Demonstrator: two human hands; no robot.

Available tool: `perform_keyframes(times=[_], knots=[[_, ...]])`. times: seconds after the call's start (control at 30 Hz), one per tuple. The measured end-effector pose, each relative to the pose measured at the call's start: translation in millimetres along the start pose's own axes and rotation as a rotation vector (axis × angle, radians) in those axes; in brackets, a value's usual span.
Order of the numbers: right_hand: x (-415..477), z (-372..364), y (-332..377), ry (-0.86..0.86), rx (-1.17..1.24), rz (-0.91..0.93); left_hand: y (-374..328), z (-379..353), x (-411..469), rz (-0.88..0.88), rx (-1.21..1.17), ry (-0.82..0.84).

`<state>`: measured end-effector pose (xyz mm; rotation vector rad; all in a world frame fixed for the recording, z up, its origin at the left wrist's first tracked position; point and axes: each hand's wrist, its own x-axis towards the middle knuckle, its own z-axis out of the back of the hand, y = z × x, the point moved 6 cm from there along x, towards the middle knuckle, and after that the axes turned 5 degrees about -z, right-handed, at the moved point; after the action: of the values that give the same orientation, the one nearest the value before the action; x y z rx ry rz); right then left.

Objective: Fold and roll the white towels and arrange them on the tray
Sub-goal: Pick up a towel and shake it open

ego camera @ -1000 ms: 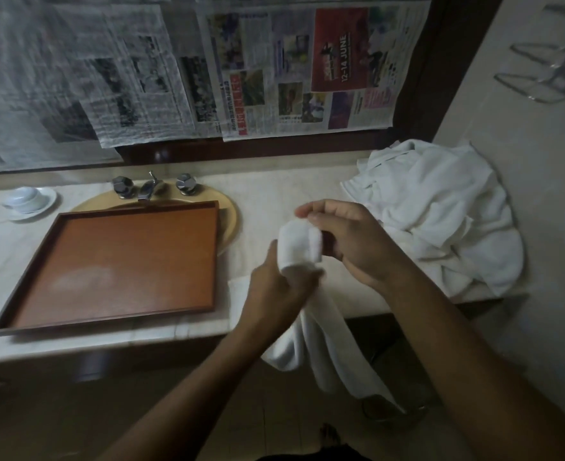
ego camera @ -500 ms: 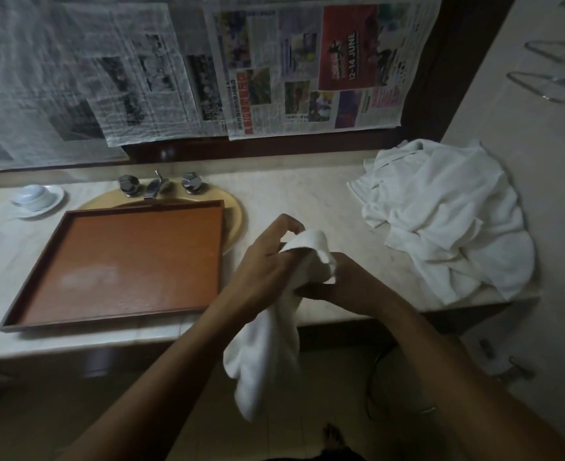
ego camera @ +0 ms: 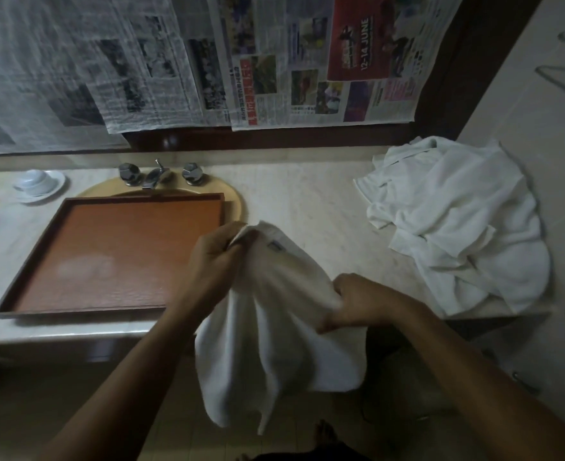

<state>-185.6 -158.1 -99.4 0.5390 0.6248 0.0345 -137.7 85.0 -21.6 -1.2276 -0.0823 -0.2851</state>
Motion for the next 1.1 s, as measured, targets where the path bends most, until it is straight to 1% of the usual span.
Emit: perform_keyframes(times=[0.07, 0.1, 0.13, 0.23, 0.3, 0.37, 0.47, 0.53, 0.63, 0.7, 0.77, 0.83, 0.93, 1.03, 1.1], knots=[[11.2, -20.1, -44.3, 0.097, -0.117, -0.107, 19.1, 9.8, -3.9, 0.147, -0.106, -0.146], [12.1, -25.8, -64.6, 0.120, -0.111, -0.148, 28.5, 14.9, -6.0, 0.201, -0.127, -0.191], [10.2, -27.3, -82.5, 0.131, -0.096, -0.184, 37.5, 16.2, -7.9, 0.232, -0.115, -0.188], [7.3, -21.8, -125.0, 0.142, -0.123, -0.228, 67.6, 5.9, -14.6, 0.280, -0.052, -0.103], [10.2, -14.1, -145.9, 0.142, -0.110, -0.216, 91.2, 0.9, -20.8, 0.378, -0.111, -0.130], [13.6, -5.2, -160.5, 0.149, -0.028, -0.183, 114.7, 0.0, -25.1, 0.448, -0.145, -0.148], [19.1, 12.5, -171.2, 0.138, -0.009, -0.146, 142.4, -0.7, -27.5, 0.492, -0.082, -0.158], [26.5, 25.8, -177.9, 0.121, -0.066, -0.152, 157.1, -2.4, -27.4, 0.531, -0.049, -0.190], [42.6, 51.5, -195.6, 0.112, -0.275, -0.152, 165.3, -8.1, -20.2, 0.562, -0.043, -0.236], [53.1, 73.1, -205.1, 0.109, -0.391, -0.132, 164.4, -12.1, -8.1, 0.546, -0.026, -0.231], [64.4, 98.9, -212.7, 0.037, -0.401, -0.146, 162.6, -11.6, 8.8, 0.533, -0.049, -0.246], [76.6, 127.7, -218.1, -0.094, -0.413, -0.166, 163.0, -5.6, 32.2, 0.494, -0.099, -0.265], [95.2, 171.8, -224.3, -0.321, -0.328, -0.226, 165.4, 7.9, 78.0, 0.430, -0.098, -0.251], [109.1, 213.0, -217.5, -0.453, -0.292, -0.238, 172.3, 15.7, 125.3, 0.419, -0.071, -0.236], [122.4, 242.1, -212.8, -0.506, -0.232, -0.251, 177.2, 17.3, 158.8, 0.408, -0.005, -0.232]])
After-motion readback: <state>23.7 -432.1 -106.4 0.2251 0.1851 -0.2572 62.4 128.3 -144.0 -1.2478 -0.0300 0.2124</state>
